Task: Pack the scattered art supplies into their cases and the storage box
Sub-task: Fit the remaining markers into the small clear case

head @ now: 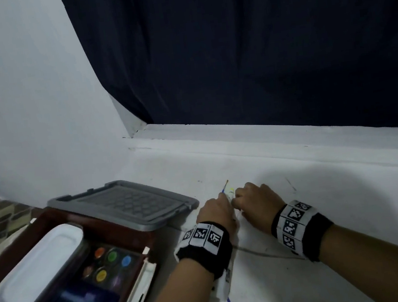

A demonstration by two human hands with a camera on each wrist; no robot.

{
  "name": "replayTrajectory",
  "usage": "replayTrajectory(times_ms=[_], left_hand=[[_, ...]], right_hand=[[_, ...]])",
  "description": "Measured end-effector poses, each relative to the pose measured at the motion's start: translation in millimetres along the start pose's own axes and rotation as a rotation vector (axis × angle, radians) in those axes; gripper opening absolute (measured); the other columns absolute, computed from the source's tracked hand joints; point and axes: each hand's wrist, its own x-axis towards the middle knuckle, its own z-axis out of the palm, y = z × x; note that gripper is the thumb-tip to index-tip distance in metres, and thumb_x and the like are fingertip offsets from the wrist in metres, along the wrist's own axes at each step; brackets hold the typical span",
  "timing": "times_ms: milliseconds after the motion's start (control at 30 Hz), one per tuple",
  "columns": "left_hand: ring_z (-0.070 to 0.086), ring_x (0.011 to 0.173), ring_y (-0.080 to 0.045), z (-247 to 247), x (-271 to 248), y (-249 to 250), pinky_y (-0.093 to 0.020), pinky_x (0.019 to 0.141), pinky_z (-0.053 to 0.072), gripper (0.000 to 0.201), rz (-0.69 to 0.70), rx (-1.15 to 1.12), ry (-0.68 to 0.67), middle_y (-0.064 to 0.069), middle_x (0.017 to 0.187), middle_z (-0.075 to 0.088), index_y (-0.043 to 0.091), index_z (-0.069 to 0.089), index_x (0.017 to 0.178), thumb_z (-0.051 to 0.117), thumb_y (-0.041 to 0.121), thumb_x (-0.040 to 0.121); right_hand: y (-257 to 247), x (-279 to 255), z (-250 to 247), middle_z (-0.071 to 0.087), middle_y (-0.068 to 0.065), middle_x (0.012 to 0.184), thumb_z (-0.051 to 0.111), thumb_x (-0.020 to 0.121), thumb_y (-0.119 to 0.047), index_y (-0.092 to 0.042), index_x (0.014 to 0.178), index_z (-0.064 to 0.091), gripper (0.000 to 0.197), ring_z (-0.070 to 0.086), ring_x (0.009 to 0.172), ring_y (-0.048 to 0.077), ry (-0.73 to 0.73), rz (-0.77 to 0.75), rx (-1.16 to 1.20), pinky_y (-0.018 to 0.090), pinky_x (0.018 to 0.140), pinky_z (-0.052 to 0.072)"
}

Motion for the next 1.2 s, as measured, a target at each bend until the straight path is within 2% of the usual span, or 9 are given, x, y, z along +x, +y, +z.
replayTrajectory(times_ms=[267, 400, 500, 600, 667, 800, 1000, 1100, 1200], left_hand=[[0.056, 0.117, -0.030, -12, -24, 2, -0.033, 0.095, 0.045, 0.032, 0.056, -0.031, -0.005, -0.012, 0.126, 0.058, 0.017, 0.055, 0.121, 0.053, 0.020, 0.090], [0.062, 0.097, -0.026, -24, -62, 12, -0.031, 0.086, 0.048, 0.031, 0.198, -0.223, 0.225, -0.009, 0.108, 0.059, 0.019, 0.066, 0.115, 0.057, 0.013, 0.085], [0.064, 0.084, -0.016, -27, -102, 24, -0.028, 0.079, 0.052, 0.026, 0.365, -0.482, 0.361, -0.001, 0.095, 0.059, 0.023, 0.072, 0.108, 0.065, 0.010, 0.086], [0.063, 0.080, -0.007, -26, -144, 47, -0.021, 0.073, 0.052, 0.023, 0.442, -0.796, 0.255, 0.003, 0.095, 0.064, 0.028, 0.075, 0.102, 0.070, 0.010, 0.089], [0.059, 0.070, -0.006, -22, -171, 65, -0.020, 0.070, 0.050, 0.021, 0.492, -1.000, 0.145, 0.008, 0.080, 0.062, 0.021, 0.076, 0.100, 0.072, 0.006, 0.087], [0.059, 0.069, -0.012, 2, -205, 100, -0.021, 0.073, 0.047, 0.017, 0.491, -1.232, -0.083, 0.003, 0.070, 0.055, 0.014, 0.076, 0.095, 0.075, 0.005, 0.080], [0.071, 0.076, -0.035, 55, -215, 161, -0.038, 0.072, 0.058, 0.015, 0.474, -1.092, -0.265, -0.003, 0.078, 0.069, 0.014, 0.075, 0.092, 0.080, 0.010, 0.080], [0.071, 0.071, -0.030, 73, -208, 183, -0.040, 0.071, 0.060, 0.015, 0.464, -0.894, -0.275, -0.006, 0.082, 0.072, 0.015, 0.074, 0.090, 0.082, 0.019, 0.079], [0.071, 0.065, -0.016, 84, -199, 191, -0.029, 0.067, 0.059, 0.019, 0.489, -0.675, -0.243, -0.002, 0.079, 0.073, 0.016, 0.073, 0.089, 0.083, 0.028, 0.078]], right_hand=[[12, -48, -10, 0.051, 0.006, 0.120, 0.043, 0.094, -0.009, -0.020, 0.116, 0.054, 0.027, 0.047, 0.116, 0.029, -0.040, 0.112, -0.114, 0.041, 0.089, 0.037], [30, -92, -26, 0.057, 0.001, 0.080, 0.079, 0.069, -0.008, -0.019, 0.085, 0.058, 0.028, 0.058, 0.072, 0.026, 0.208, 0.160, -0.016, 0.036, 0.053, 0.045], [40, -138, -37, 0.052, -0.002, 0.088, 0.058, 0.093, -0.019, -0.018, 0.093, 0.052, 0.005, 0.052, 0.081, 0.021, 0.297, 0.232, 0.200, 0.037, 0.067, 0.046], [47, -199, -42, 0.054, -0.008, 0.083, 0.050, 0.099, -0.026, -0.022, 0.092, 0.050, 0.008, 0.053, 0.076, 0.013, 0.444, 0.336, 0.444, 0.032, 0.067, 0.046], [49, -242, -38, 0.059, -0.010, 0.079, 0.054, 0.096, -0.024, -0.026, 0.095, 0.052, 0.003, 0.058, 0.070, 0.008, 0.509, 0.430, 0.562, 0.028, 0.063, 0.049], [46, -321, -19, 0.060, -0.007, 0.083, 0.063, 0.089, -0.010, -0.033, 0.113, 0.050, 0.036, 0.064, 0.061, 0.011, 0.503, 0.593, 0.860, 0.026, 0.057, 0.055], [45, -380, -1, 0.061, 0.003, 0.091, 0.068, 0.086, -0.007, -0.026, 0.106, 0.057, 0.029, 0.068, 0.060, 0.020, 0.295, 0.627, 1.039, 0.040, 0.061, 0.061], [45, -388, 8, 0.060, 0.004, 0.094, 0.068, 0.088, -0.010, -0.022, 0.110, 0.056, 0.027, 0.069, 0.062, 0.020, 0.191, 0.579, 1.017, 0.036, 0.060, 0.061], [47, -388, 16, 0.060, 0.005, 0.093, 0.069, 0.087, -0.010, -0.020, 0.111, 0.058, 0.028, 0.069, 0.067, 0.019, 0.153, 0.564, 0.963, 0.032, 0.059, 0.061]])
